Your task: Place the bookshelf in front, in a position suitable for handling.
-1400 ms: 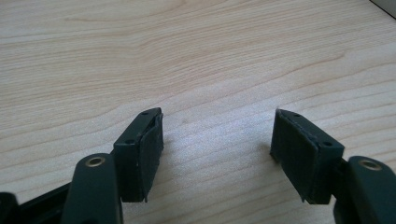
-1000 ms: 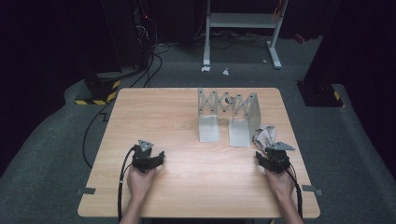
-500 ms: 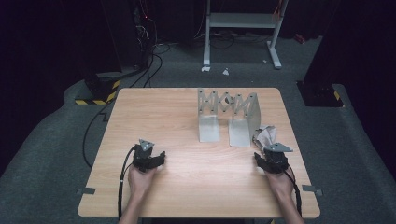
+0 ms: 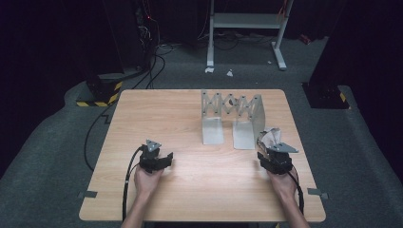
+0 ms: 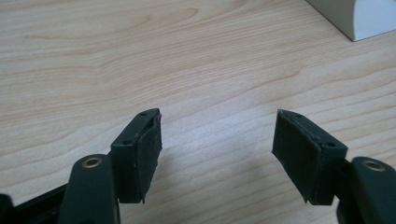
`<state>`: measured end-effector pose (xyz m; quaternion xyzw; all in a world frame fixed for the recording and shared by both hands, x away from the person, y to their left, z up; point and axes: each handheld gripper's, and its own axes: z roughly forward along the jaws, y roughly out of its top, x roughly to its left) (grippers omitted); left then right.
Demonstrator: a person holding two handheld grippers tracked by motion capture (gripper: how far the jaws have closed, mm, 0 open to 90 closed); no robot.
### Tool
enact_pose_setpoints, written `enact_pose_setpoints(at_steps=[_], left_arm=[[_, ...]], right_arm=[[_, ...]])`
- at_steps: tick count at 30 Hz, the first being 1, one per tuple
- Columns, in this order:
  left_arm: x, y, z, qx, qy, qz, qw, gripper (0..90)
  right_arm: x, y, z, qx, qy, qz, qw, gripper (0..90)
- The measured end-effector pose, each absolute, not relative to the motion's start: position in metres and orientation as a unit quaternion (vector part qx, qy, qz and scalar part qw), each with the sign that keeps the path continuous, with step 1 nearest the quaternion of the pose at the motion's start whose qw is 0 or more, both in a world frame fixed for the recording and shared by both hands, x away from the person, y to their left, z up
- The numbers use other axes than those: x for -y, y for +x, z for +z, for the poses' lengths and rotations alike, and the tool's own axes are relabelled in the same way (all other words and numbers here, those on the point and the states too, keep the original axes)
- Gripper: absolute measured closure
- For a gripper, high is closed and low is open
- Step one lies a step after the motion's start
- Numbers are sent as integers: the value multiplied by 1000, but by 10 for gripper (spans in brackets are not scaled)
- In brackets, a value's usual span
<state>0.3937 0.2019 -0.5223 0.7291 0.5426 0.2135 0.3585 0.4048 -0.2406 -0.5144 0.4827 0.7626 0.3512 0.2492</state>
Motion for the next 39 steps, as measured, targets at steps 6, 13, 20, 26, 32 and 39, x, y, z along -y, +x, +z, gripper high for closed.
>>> enact_pose_setpoints(at_steps=[6, 13, 20, 26, 32, 39], left_arm=[[-191, 400, -518, -532, 737, 203, 364, 342], [-178, 409, -511, -525, 735, 204, 377, 358], [-163, 421, -503, -512, 745, 203, 378, 371], [-150, 429, -497, -507, 748, 199, 379, 391], [-135, 441, -491, -502, 750, 196, 382, 396], [-121, 456, -484, -506, 752, 191, 378, 417]], right_arm=[[239, 406, -507, -758, 481, 362, 253, 631], [235, 414, -498, -755, 479, 376, 244, 656], [232, 421, -493, -755, 480, 379, 238, 674], [230, 429, -488, -749, 488, 385, 231, 684], [230, 439, -482, -735, 503, 390, 235, 688], [230, 448, -479, -729, 516, 384, 235, 702]])
